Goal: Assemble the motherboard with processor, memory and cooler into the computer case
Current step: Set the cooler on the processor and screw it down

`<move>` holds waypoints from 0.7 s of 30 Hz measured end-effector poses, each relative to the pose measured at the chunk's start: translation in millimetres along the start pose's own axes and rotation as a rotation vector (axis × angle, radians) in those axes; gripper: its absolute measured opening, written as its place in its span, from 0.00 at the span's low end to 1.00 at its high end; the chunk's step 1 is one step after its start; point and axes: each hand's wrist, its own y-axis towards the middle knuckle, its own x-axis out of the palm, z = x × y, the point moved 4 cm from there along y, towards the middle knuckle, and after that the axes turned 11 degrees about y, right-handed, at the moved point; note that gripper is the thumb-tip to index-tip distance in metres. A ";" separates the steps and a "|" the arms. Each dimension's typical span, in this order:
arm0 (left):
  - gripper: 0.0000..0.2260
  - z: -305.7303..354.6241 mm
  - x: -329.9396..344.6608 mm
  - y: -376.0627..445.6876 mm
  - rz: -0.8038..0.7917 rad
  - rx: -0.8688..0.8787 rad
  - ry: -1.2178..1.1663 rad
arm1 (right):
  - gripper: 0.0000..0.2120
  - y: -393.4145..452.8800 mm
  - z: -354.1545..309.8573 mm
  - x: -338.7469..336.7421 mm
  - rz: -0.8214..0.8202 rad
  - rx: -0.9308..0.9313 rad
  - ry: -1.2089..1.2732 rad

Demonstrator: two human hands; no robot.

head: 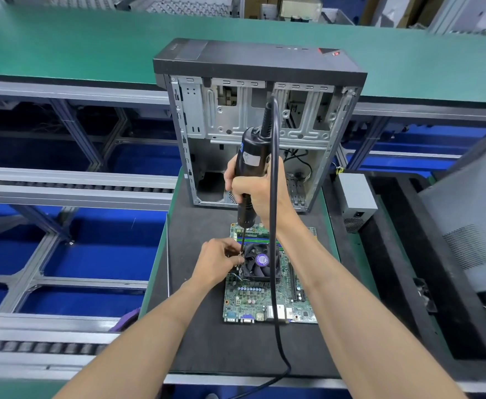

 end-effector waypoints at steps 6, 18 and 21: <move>0.07 -0.6 -0.8 0.0 0.003 -0.031 -0.011 | 0.04 2.7 5.3 1.9 -0.022 -0.010 -0.014; 0.07 2.4 -3.7 -2.4 0.011 -0.028 -0.010 | 0.05 -3.1 3.7 11.4 -0.072 0.003 -0.008; 0.07 2.4 -3.0 -2.5 -0.004 -0.025 -0.026 | 0.06 -6.3 0.2 9.8 -0.068 0.004 0.006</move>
